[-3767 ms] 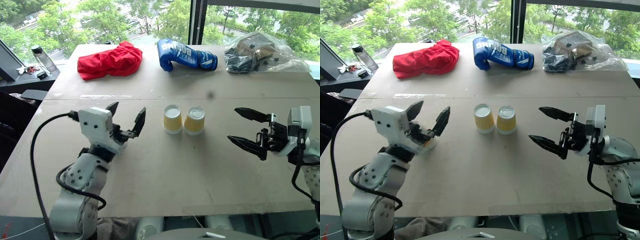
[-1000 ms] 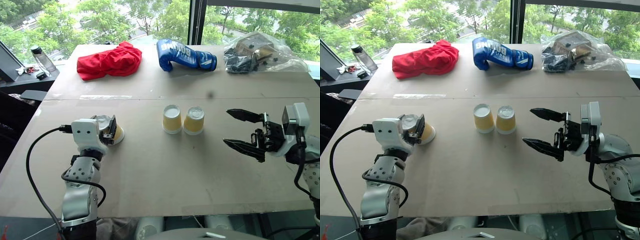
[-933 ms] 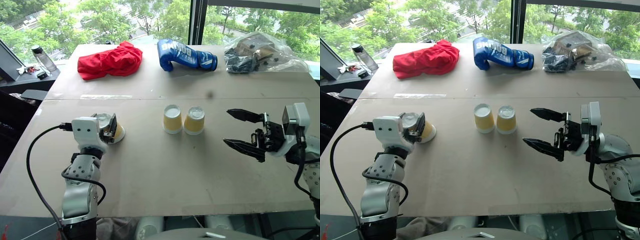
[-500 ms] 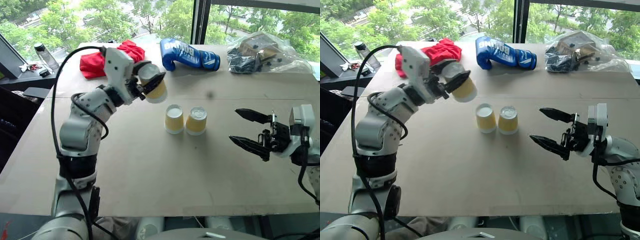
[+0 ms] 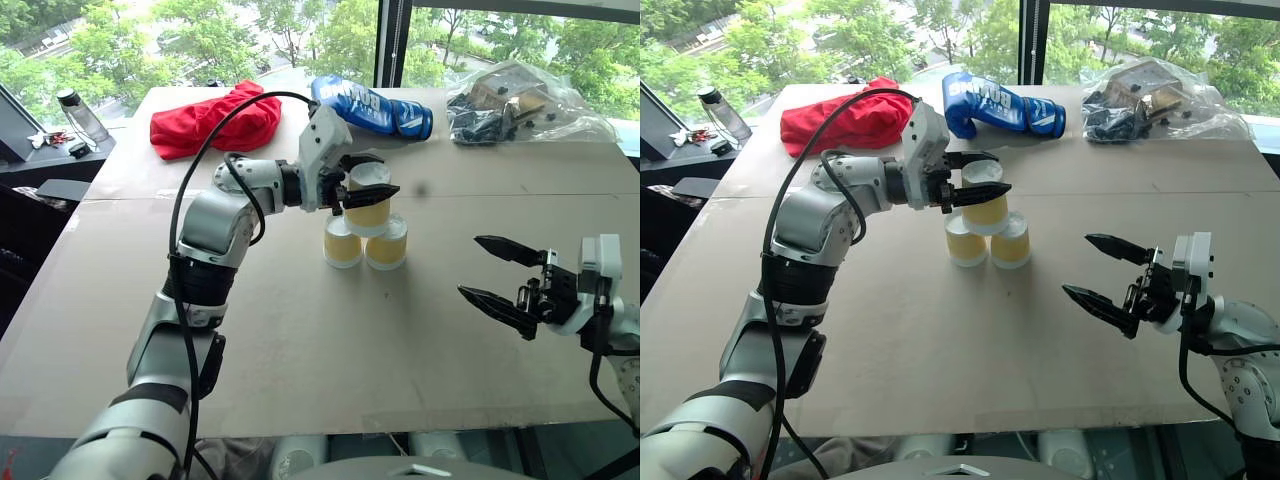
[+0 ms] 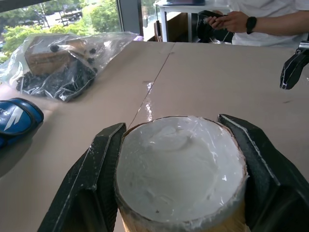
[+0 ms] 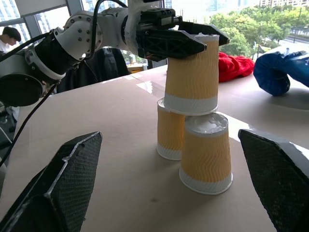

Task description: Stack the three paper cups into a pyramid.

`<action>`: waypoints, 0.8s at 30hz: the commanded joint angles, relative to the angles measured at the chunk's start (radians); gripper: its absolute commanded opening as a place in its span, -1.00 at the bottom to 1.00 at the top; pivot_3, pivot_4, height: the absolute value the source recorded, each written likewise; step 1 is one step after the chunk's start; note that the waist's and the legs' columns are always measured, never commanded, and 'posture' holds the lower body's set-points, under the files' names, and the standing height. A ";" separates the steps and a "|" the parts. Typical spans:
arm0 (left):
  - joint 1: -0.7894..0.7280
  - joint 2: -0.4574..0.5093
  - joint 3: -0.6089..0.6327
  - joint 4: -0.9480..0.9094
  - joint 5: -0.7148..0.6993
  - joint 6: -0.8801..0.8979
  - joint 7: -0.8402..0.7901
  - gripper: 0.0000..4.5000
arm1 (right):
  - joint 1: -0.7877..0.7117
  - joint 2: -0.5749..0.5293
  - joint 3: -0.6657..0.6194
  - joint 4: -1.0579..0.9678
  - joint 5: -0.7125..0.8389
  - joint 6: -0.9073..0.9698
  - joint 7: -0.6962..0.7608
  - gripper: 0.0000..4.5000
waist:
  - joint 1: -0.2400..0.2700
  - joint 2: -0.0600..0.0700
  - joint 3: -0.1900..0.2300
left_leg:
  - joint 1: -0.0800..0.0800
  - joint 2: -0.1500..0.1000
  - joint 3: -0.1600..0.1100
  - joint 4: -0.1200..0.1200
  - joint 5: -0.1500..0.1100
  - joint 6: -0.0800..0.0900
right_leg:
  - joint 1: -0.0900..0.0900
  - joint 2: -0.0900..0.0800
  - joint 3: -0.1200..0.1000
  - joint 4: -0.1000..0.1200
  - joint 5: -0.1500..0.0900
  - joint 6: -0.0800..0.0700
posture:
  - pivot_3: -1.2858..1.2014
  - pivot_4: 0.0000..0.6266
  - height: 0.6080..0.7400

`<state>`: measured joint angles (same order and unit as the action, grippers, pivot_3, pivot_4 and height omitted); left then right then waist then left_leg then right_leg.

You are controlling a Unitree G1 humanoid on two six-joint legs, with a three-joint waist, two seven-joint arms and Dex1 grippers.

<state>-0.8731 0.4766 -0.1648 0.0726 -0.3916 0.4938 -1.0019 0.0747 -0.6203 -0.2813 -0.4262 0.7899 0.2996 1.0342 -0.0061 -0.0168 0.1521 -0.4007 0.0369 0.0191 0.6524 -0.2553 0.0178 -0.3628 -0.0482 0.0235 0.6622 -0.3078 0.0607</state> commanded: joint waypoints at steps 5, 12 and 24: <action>-0.024 -0.020 0.005 -0.001 0.028 -0.044 -0.013 0.09 | 0.009 0.009 -0.023 -0.050 0.005 -0.033 -0.017 1.00 | 0.000 0.000 0.000 | 0.000 0.000 0.000 0.000 0.000 0.000 | 0.000 0.000 0.000 0.000 0.000 0.000 | 0.03 -0.52 1.00; 0.020 -0.054 0.030 -0.014 0.015 -0.037 0.008 0.09 | -0.001 0.005 -0.015 -0.044 0.005 -0.040 -0.016 1.00 | 0.001 0.000 0.000 | 0.000 0.000 0.000 0.000 0.000 0.000 | 0.000 0.000 0.000 0.000 0.000 0.000 | 0.03 -0.52 1.00; 0.024 -0.055 0.059 -0.059 0.006 -0.009 0.031 0.95 | -0.007 -0.008 -0.034 -0.039 0.017 -0.033 -0.016 1.00 | 0.002 0.000 0.000 | 0.000 0.000 0.000 0.000 0.000 0.000 | 0.000 0.000 0.000 0.000 0.000 0.000 | 0.03 -0.52 1.00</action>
<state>-0.8392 0.4163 -0.1293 0.0687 -0.3636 0.4791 -0.9762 0.0734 -0.6169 -0.2851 -0.4358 0.7906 0.2760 1.0188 -0.0045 -0.0167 0.1521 -0.4005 0.0370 0.0191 0.6527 -0.2551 0.0176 -0.3627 -0.0482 0.0237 0.6626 -0.3078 0.0607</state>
